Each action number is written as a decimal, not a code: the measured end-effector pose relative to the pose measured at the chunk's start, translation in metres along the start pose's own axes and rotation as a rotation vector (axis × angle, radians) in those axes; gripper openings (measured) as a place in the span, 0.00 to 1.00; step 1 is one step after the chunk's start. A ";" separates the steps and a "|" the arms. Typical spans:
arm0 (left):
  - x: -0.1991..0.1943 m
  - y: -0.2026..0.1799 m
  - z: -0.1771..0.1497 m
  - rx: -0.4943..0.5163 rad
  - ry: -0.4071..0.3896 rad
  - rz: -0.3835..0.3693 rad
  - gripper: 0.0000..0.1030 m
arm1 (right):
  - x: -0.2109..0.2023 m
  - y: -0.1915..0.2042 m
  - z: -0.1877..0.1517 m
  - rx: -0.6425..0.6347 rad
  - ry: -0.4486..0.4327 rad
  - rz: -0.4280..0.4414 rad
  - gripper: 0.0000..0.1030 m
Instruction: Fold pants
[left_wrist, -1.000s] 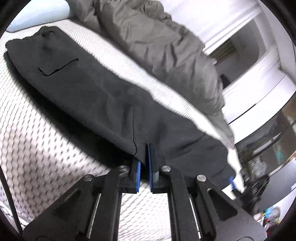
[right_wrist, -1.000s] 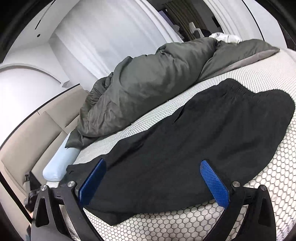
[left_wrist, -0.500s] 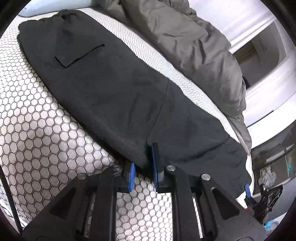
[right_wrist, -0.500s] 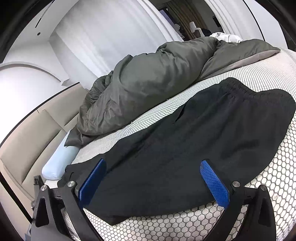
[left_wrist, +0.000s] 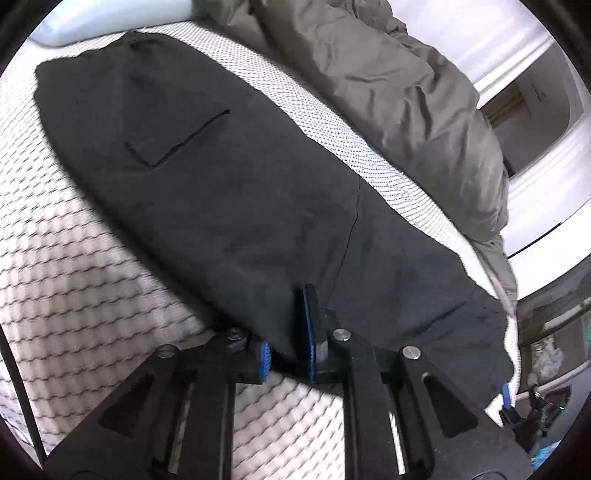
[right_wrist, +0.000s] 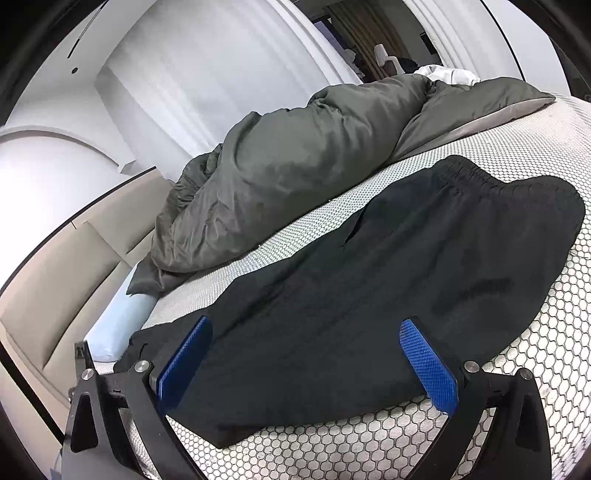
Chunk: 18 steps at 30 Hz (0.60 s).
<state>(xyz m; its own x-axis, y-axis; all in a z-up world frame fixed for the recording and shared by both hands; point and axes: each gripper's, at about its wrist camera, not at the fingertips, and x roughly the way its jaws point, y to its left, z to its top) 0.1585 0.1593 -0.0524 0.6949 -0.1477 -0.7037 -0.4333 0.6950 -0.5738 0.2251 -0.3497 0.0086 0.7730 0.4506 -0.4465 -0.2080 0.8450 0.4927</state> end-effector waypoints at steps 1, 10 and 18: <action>-0.007 0.008 0.000 -0.017 -0.003 -0.013 0.18 | -0.001 -0.001 0.000 0.005 -0.001 0.001 1.00; -0.063 0.100 0.053 -0.275 -0.275 0.055 0.52 | -0.002 -0.001 0.000 0.025 0.001 0.028 1.00; -0.061 0.105 0.067 -0.272 -0.345 0.108 0.03 | 0.006 0.011 -0.003 -0.020 0.011 0.003 1.00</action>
<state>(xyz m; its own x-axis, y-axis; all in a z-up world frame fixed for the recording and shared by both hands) 0.1095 0.2882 -0.0414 0.7683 0.1909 -0.6110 -0.6166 0.4768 -0.6264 0.2254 -0.3372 0.0093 0.7658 0.4563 -0.4532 -0.2227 0.8492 0.4787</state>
